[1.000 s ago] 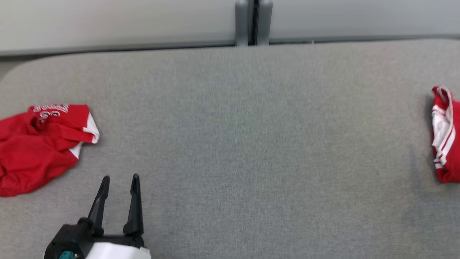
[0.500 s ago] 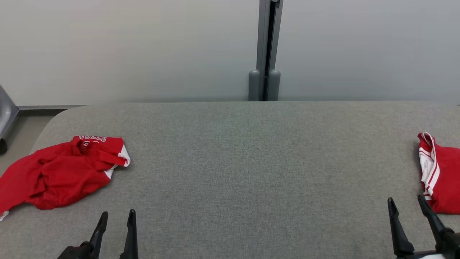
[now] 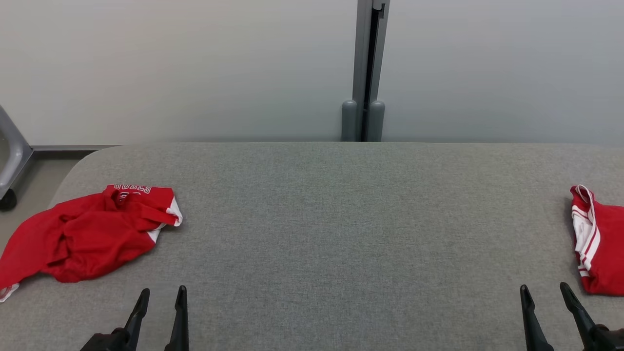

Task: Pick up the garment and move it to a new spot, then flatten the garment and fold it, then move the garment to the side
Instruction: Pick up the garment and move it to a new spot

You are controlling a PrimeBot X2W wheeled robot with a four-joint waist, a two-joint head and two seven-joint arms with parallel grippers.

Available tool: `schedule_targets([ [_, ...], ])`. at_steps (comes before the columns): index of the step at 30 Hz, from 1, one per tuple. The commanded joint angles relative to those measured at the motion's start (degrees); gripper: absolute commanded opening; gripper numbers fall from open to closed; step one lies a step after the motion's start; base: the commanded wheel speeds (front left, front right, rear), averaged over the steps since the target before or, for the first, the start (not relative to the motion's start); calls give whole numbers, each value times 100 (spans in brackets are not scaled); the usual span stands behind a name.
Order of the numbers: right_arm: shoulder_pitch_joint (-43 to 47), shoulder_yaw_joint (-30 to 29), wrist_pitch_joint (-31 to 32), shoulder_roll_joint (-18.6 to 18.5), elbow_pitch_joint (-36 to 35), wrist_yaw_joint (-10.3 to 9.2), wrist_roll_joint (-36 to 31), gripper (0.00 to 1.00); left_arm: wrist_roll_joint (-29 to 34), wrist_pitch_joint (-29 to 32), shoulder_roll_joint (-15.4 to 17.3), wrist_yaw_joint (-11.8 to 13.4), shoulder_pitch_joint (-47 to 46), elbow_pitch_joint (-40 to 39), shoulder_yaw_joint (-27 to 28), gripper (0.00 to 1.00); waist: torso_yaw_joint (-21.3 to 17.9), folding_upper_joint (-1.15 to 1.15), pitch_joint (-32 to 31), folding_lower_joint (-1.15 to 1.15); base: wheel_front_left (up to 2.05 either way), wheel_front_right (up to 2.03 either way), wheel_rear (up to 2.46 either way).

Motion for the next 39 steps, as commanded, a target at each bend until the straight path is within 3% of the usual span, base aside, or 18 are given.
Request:
schedule_targets([
  [1, -35, 2, -35, -14, -33, -1, 40, 100, 27, -9, 23, -11, -91, -5, 29, 100, 53, 0, 6, 0, 0, 0, 0],
  [5, 16, -29, -32, -16, -100, -1, 99, 100, 57, -10, 21, -18, -160, -47, 35, 100, 349, 0, 5, 0, 0, 0, 0],
  [13, 118, 249, -32, -13, -85, -1, 289, 100, -59, -9, 21, 101, -106, -173, 88, 100, 1549, 0, -84, 0, 0, 0, 0],
  [19, -90, 690, -32, -18, 22, -1, 414, 100, -66, -10, 19, 153, 110, -323, 334, 100, 2208, 0, -103, 0, 0, 0, 0],
  [26, -242, 958, -32, -20, 130, -1, 326, 100, -215, -9, 16, 93, -86, -445, 304, 100, 2327, 0, 182, 0, 0, 0, 0],
  [29, -437, 969, -32, -59, 54, -1, 152, 100, -329, -9, 11, 28, -453, -357, 114, 100, 2217, 0, 688, 0, 0, 0, 0],
  [39, -1124, 1021, -33, -921, -165, -1, -11, 100, -1090, 682, 17, -121, -2931, 880, -617, 100, 1937, 0, 2467, 0, 0, 0, 0],
])
